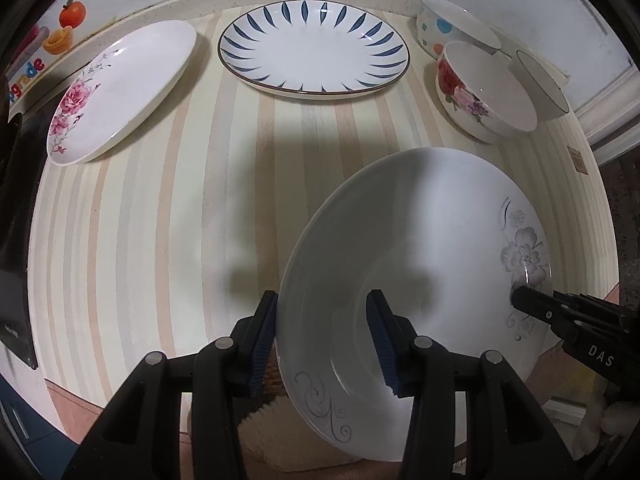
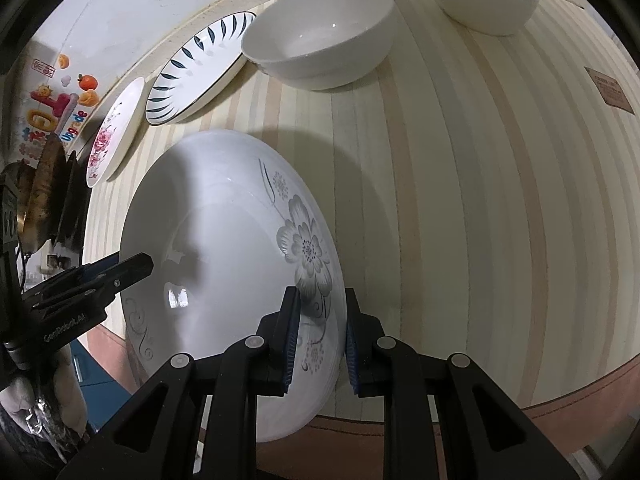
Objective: Organize plates and bowls
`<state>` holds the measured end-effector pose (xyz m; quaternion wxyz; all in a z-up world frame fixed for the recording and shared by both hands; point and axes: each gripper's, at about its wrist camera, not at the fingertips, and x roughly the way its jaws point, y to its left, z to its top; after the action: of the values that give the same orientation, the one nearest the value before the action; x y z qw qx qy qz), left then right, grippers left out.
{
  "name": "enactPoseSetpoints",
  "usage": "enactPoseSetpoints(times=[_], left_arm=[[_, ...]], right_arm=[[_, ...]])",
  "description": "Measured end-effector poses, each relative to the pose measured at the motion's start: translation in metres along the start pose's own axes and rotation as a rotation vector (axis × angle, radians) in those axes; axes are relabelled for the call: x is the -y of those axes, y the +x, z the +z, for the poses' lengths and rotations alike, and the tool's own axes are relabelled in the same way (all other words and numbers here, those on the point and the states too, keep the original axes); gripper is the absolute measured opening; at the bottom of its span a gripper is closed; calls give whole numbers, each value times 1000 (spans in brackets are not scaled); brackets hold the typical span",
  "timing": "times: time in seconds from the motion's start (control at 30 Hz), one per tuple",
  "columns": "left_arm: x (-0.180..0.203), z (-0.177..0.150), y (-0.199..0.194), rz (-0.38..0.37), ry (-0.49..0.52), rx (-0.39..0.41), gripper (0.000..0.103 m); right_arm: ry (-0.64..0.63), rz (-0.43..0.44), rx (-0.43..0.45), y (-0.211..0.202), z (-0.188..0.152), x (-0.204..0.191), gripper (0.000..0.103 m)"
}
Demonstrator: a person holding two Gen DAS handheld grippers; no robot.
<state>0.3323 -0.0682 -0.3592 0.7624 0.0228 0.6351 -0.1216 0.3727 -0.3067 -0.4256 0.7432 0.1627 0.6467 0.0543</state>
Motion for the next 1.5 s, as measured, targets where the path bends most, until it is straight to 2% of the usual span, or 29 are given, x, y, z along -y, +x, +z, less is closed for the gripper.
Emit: enactPoseSetpoints(times=[0.57, 0.7, 0.8, 0.87, 0.93, 1.0, 1.07, 1.13, 1.23, 1.37, 1.47, 1.5], left_arm=[[-3, 8, 6, -9, 7, -9, 42], [-17, 12, -28, 13, -9, 55, 43], [-49, 22, -66, 27, -85, 136, 44], [-77, 31, -83, 40, -166, 173, 50], [-104, 37, -89, 46, -245, 195, 52], [-135, 46, -84, 67, -318, 189, 52], [-167, 57, -72, 84, -403, 170, 52], [-193, 63, -60, 85, -474, 151, 52], [-215, 75, -41, 125, -527, 134, 52], [-245, 90, -18, 172, -579, 104, 52], [-266, 102, 0, 169, -602, 72, 52], [-272, 107, 7, 158, -600, 65, 46]], right_arm=[[24, -8, -26, 12, 8, -2, 23], [30, -5, -43, 5, 12, 0, 25], [15, -43, -2, -28, 20, -5, 34], [-28, -19, 53, -59, 30, -23, 39], [-93, 17, 103, -79, 48, -52, 55], [-162, 70, 126, -84, 72, -86, 62], [-241, 139, 129, -70, 107, -130, 62], [-297, 165, 131, -49, 138, -165, 62], [-356, 185, 83, 5, 196, -219, 62], [-461, 157, 42, 74, 257, -288, 53], [-518, 106, 12, 117, 284, -317, 43], [-524, 96, -1, 128, 289, -320, 37]])
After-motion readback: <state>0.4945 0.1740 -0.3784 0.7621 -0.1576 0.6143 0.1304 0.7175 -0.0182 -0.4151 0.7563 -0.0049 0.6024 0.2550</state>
